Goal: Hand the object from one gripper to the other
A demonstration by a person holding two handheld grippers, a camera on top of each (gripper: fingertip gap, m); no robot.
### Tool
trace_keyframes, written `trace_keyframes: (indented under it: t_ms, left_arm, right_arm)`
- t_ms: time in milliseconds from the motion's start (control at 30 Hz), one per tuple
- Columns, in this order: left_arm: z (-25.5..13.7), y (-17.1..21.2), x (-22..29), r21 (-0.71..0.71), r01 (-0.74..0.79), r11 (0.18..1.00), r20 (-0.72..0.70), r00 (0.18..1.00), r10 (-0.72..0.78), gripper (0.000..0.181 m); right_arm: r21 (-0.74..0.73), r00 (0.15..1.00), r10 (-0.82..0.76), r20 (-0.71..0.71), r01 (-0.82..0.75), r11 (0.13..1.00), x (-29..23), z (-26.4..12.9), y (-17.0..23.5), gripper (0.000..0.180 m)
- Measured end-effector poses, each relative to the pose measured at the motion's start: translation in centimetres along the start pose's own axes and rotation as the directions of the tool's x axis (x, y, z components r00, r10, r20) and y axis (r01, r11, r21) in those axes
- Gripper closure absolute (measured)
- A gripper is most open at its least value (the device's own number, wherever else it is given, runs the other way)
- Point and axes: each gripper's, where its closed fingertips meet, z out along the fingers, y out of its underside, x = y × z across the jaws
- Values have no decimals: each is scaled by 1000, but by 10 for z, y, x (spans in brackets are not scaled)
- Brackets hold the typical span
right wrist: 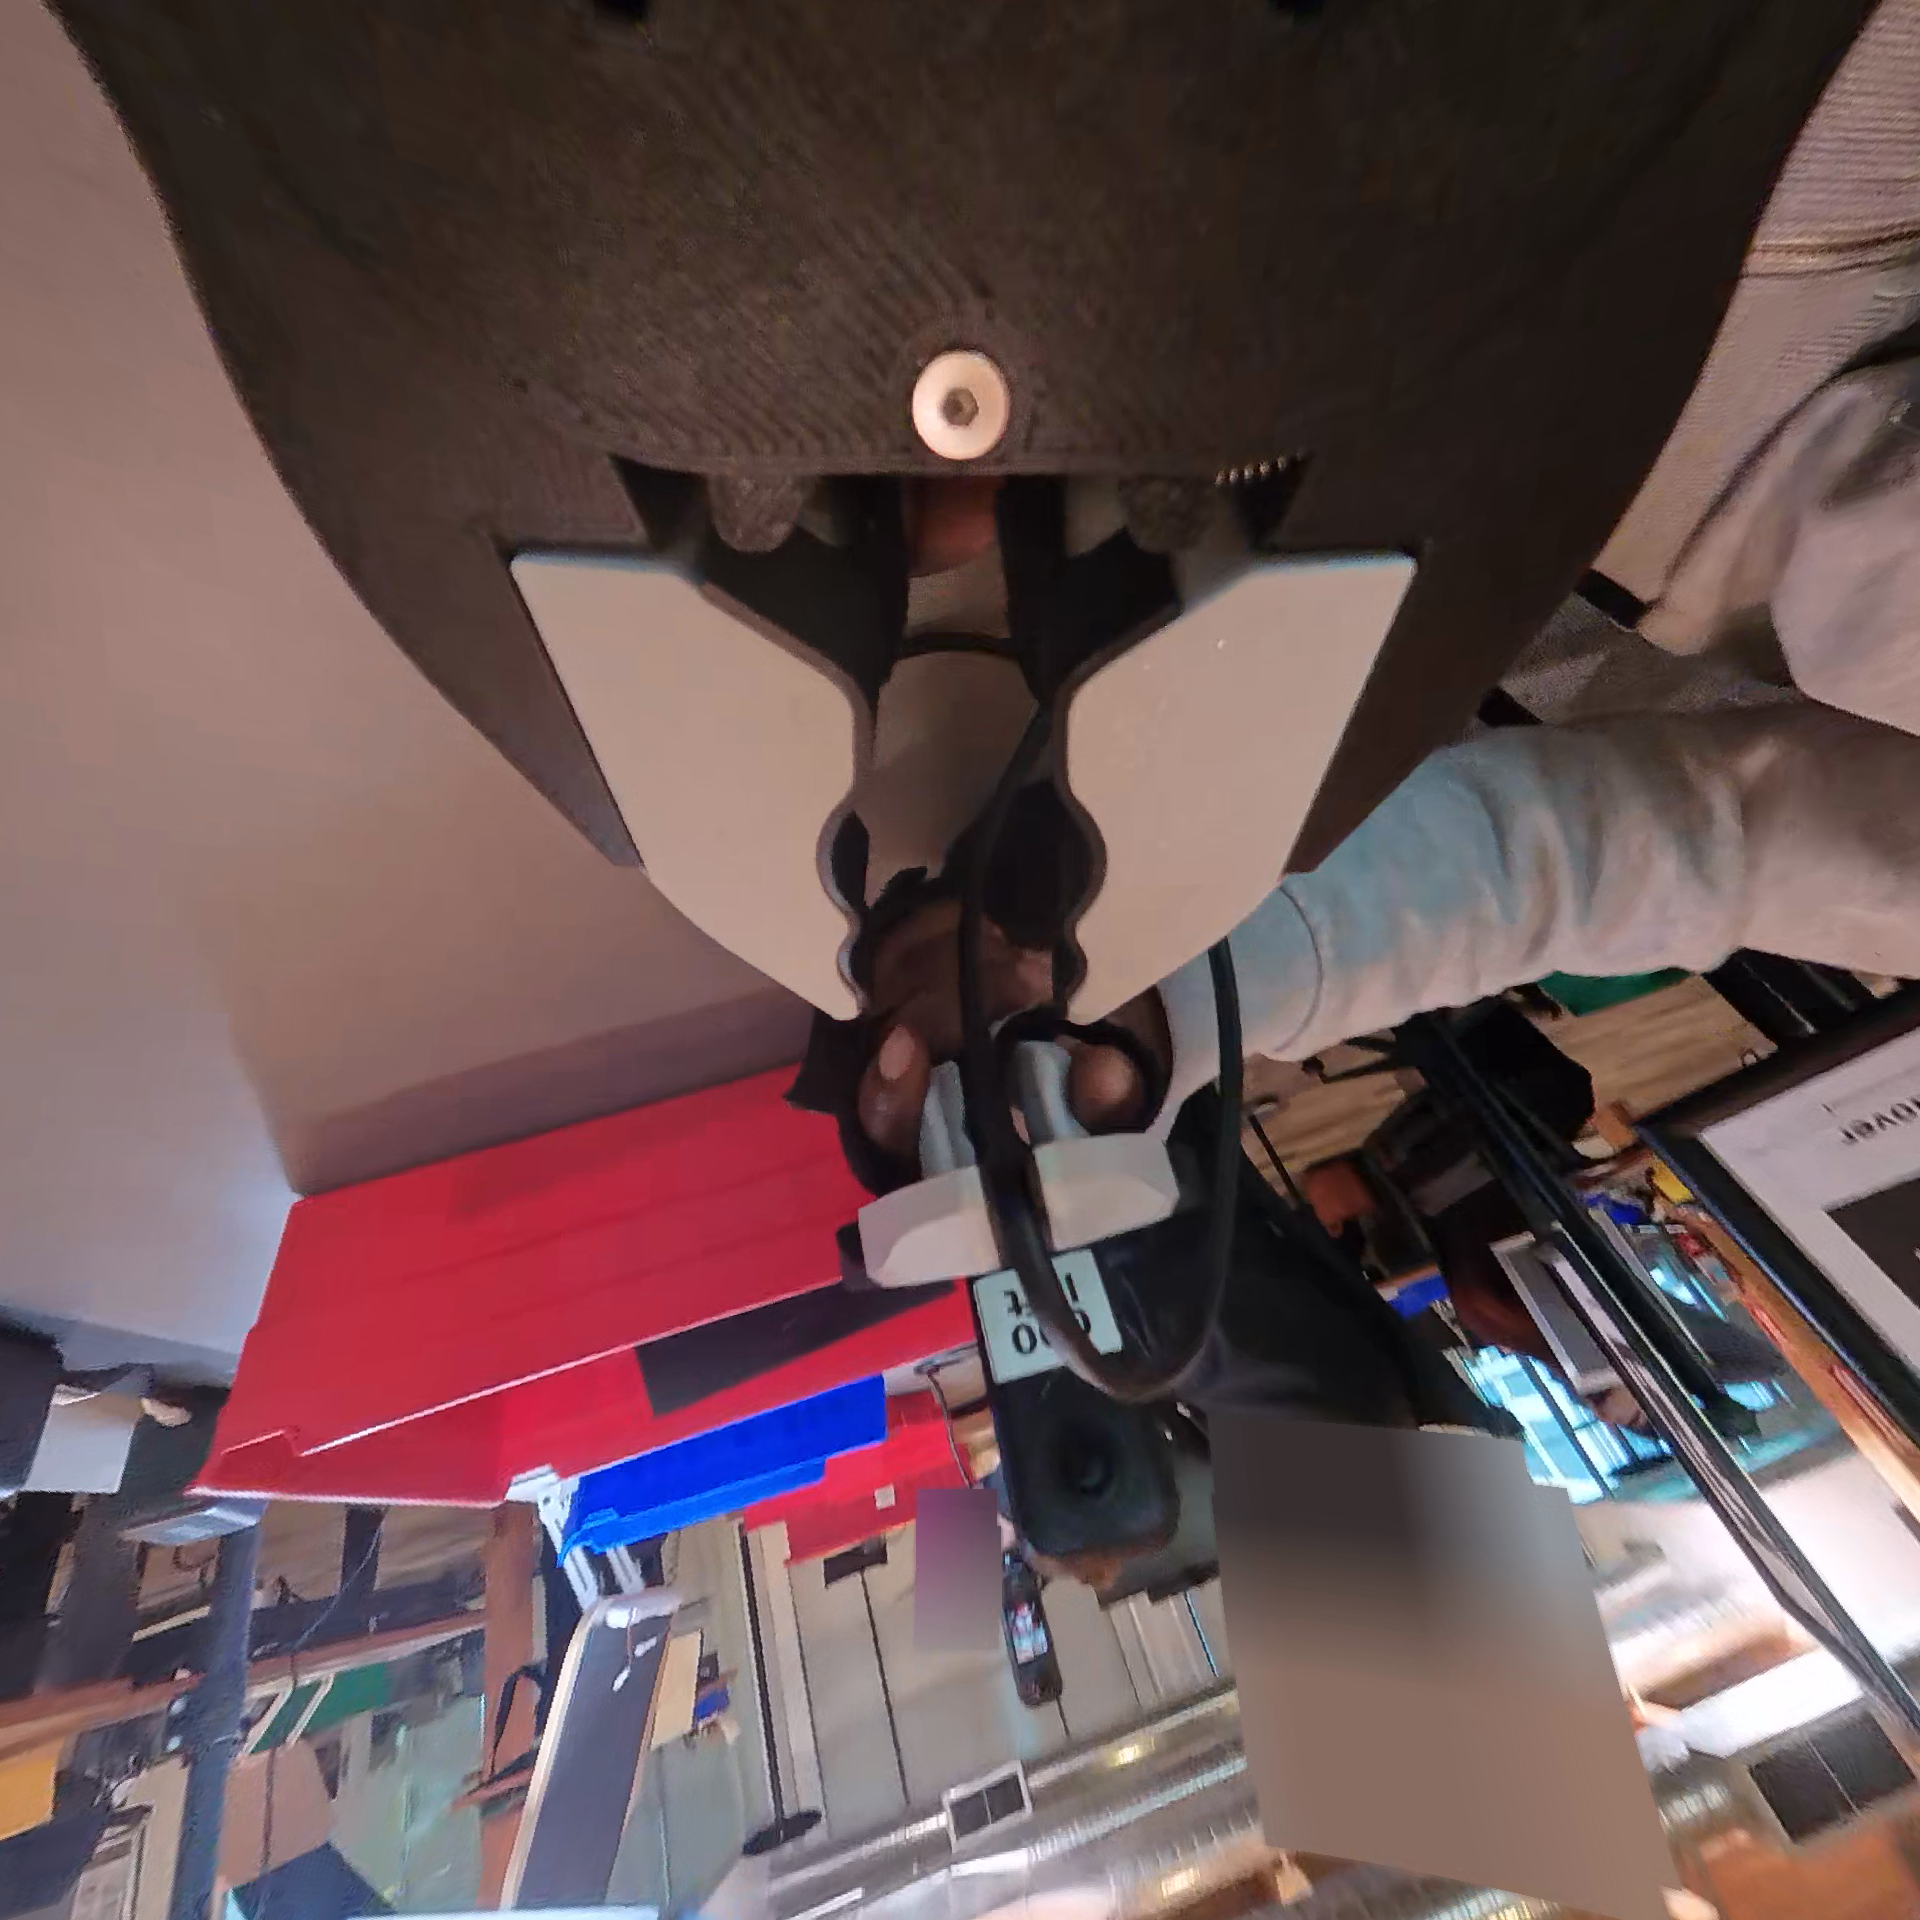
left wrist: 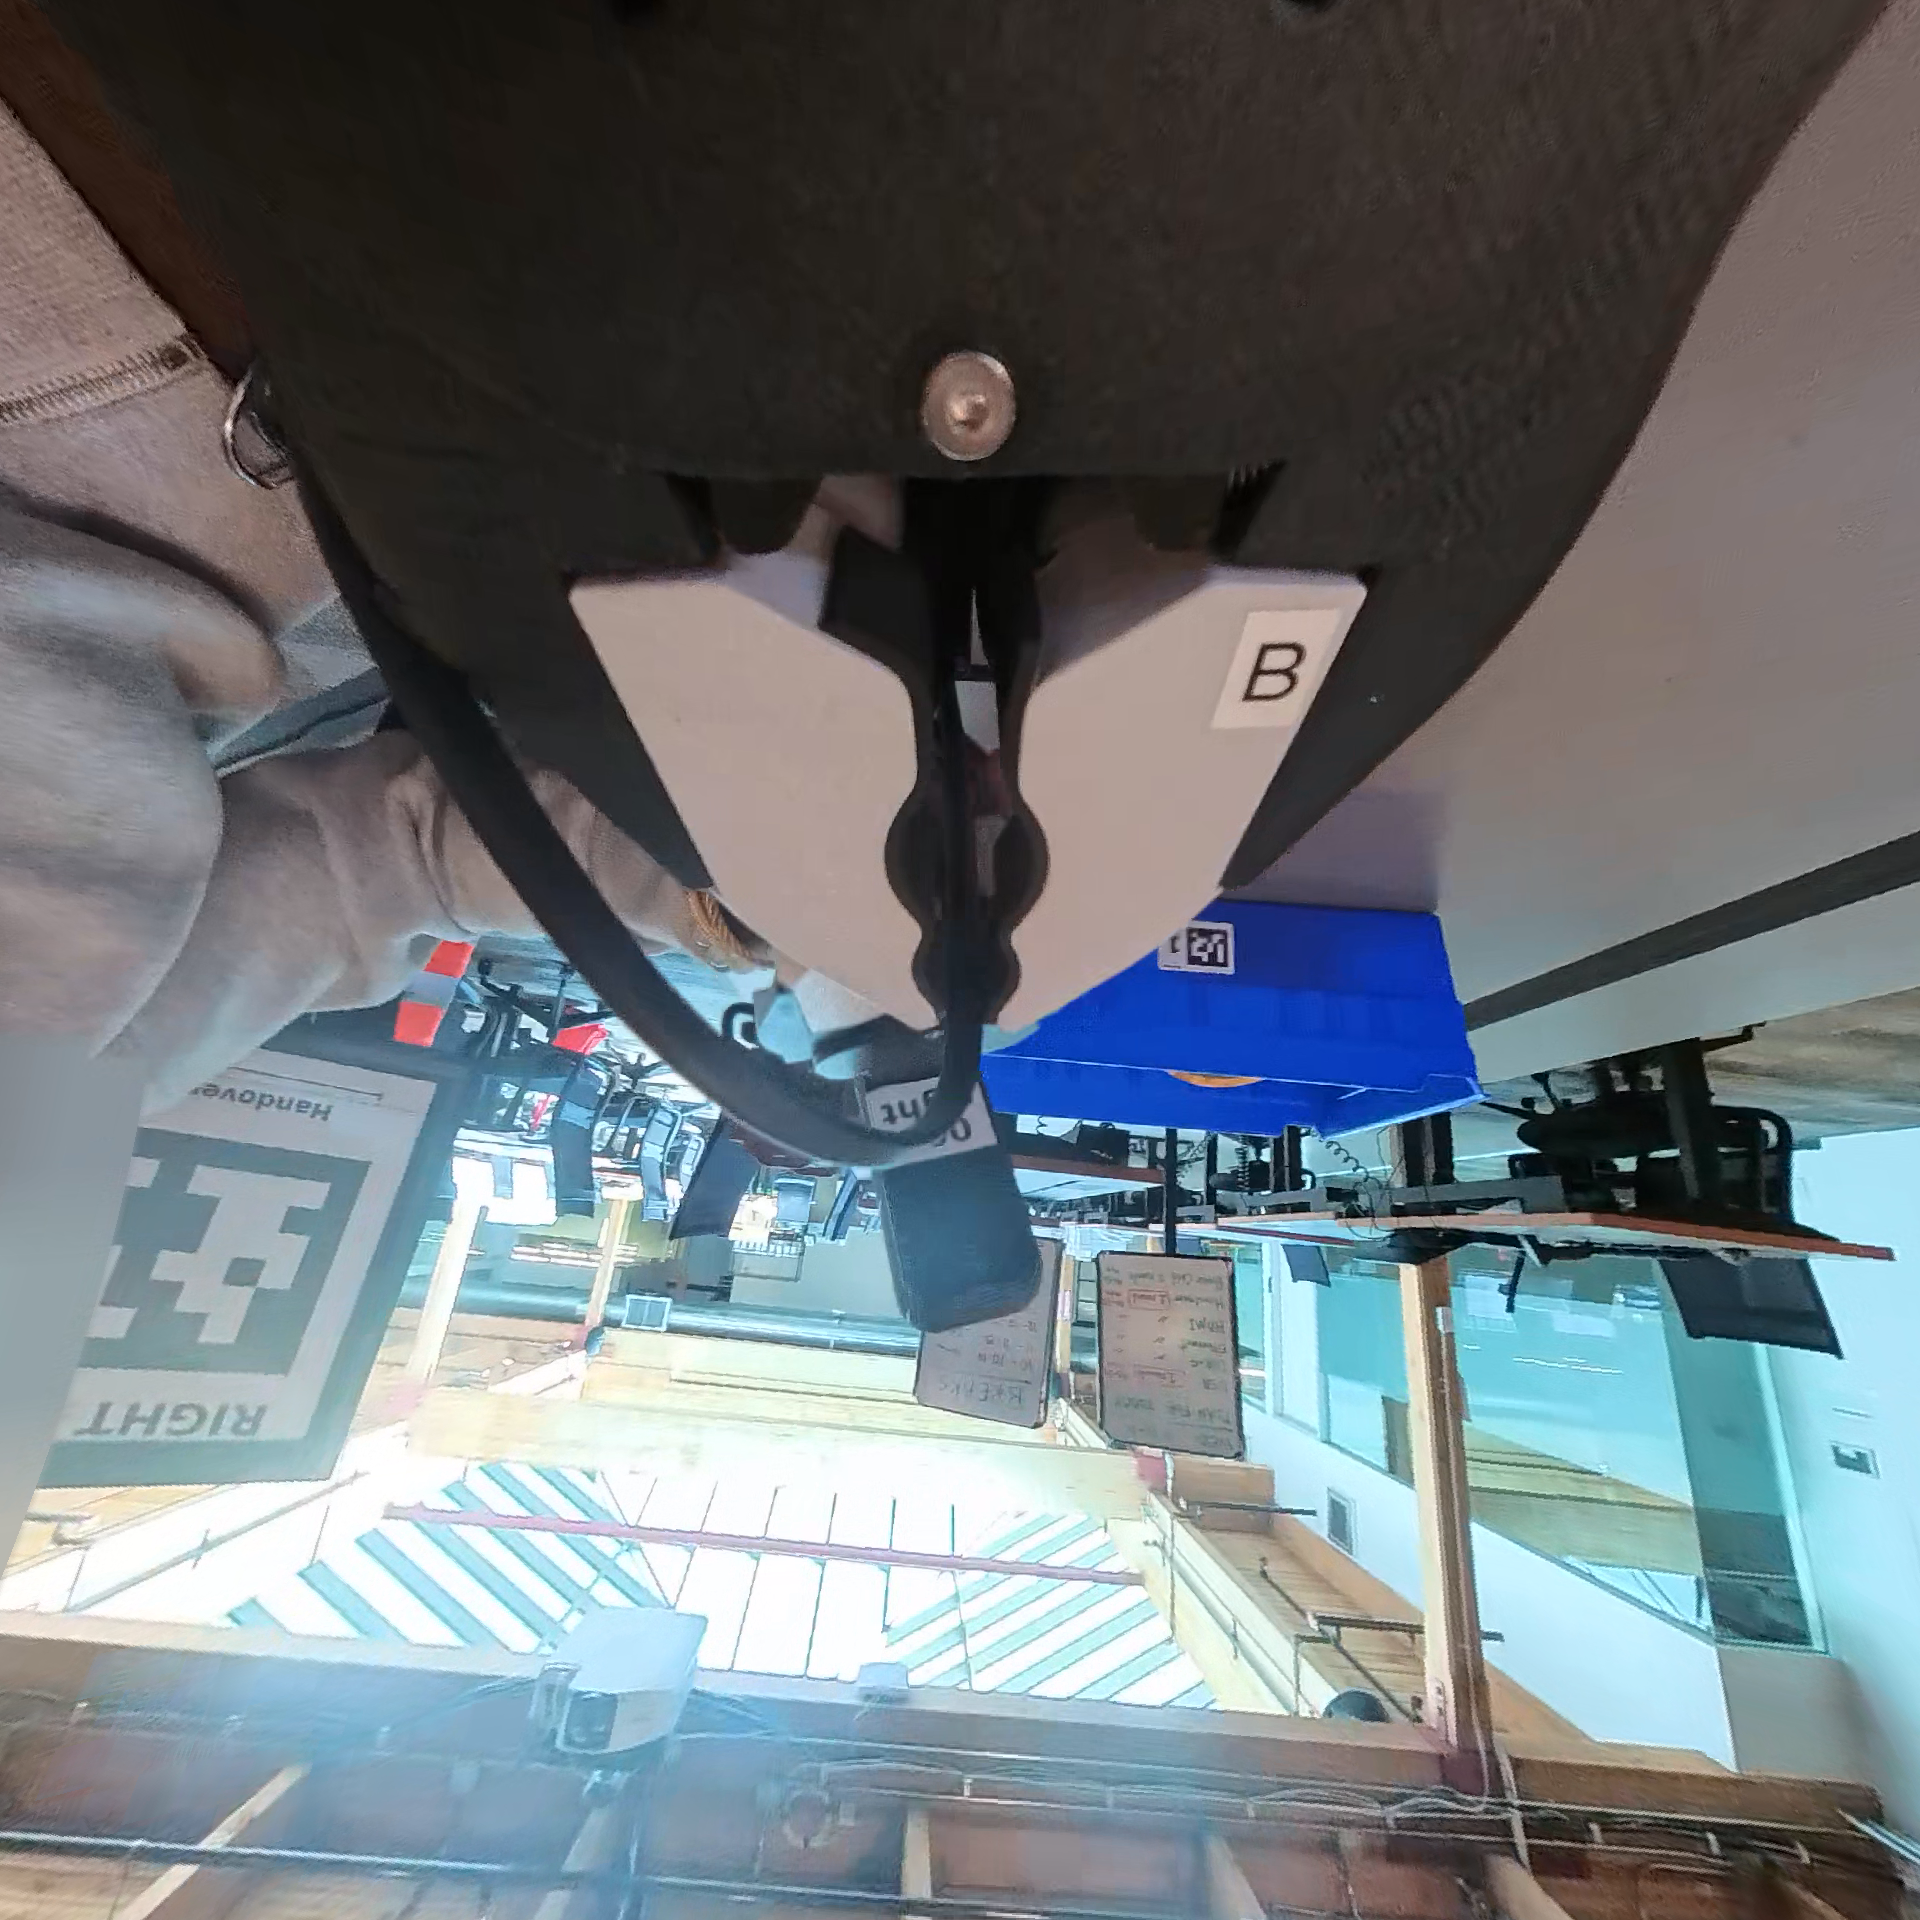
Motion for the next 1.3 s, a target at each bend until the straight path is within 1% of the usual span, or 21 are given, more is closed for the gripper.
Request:
trace_keyframes:
  t_ms: [33,67,100,133,200,267,333,400,467,500,533,567,633,733,800,867,967,1033,1100,1200,1300]
  left_arm:
    - [1,0,2,0,-3,1000,-14,1000,3,175]
    - [1,1,4,-1,-3,1000,-23,1000,3,176]
    - [2,1,5,-1,-2,1000,-28,1000,2,176]
    - [2,0,6,4,2,1000,-36,999,-2,175]
    - [1,-2,7,24,11,1000,-46,999,-10,175]
    - [1,0,6,12,25,1000,-37,999,-24,162]
    - [3,9,3,-51,40,998,-22,999,-41,150]
    - [5,22,4,-126,57,990,-24,998,-60,150]
    - [7,41,1,-238,61,969,-4,998,-64,153]
    - [7,48,2,-281,48,959,-13,998,-54,162]
    - [8,53,4,-305,32,952,-23,999,-41,171]
    - [9,56,5,-317,20,948,-26,999,-30,176]
    - [9,58,6,-331,19,943,-34,999,-32,178]
    - [8,50,6,-289,41,956,-39,998,-54,179]
    - [7,40,6,-229,44,972,-46,997,-55,178]
    - [5,28,7,-163,42,986,-55,997,-52,179]
    - [2,11,8,-69,39,997,-66,997,-43,179]
    - [1,5,11,-28,36,999,-89,995,-39,179]
    - [1,4,15,-23,30,999,-110,993,-32,178]
    - [4,8,18,-45,12,999,-121,993,-18,178]
    - [3,5,19,-22,7,1000,-127,992,-10,179]
  right_arm:
    - [-15,1000,-15,1,15,1000,-1,4,4,148]
    - [-18,1000,-29,13,29,999,-4,7,6,157]
    - [-14,999,-45,27,45,999,-8,9,6,172]
    - [-12,998,-66,26,66,998,-9,10,6,175]
    - [-12,994,-110,17,110,994,-10,8,4,175]
    - [25,992,-123,6,122,992,-10,4,-4,175]
    - [98,992,-123,-9,123,988,-9,-4,-17,176]
    - [160,990,-137,-46,143,977,-5,-13,-29,176]
    - [200,984,-159,-85,173,964,-2,-20,-37,176]
    - [212,981,-169,-95,186,960,-2,-23,-40,176]
    - [216,979,-176,-99,194,957,-2,-24,-41,176]
    - [213,979,-179,-97,196,957,-3,-24,-41,176]
    - [206,981,-175,-86,189,960,-4,-23,-40,176]
    - [233,989,-142,-44,148,961,-8,-22,-41,170]
    - [237,997,-82,-8,81,968,-8,-21,-40,153]
    - [203,1000,-15,17,11,979,-6,-17,-34,147]
    - [87,998,29,61,-34,996,-9,-7,-15,141]
    - [-25,998,10,70,-9,1000,-12,2,4,141]
    - [-110,998,-51,40,55,992,-11,11,20,142]
    - [-90,996,-91,15,92,992,-12,20,21,146]
    - [-76,997,-76,-20,74,994,-7,22,21,167]
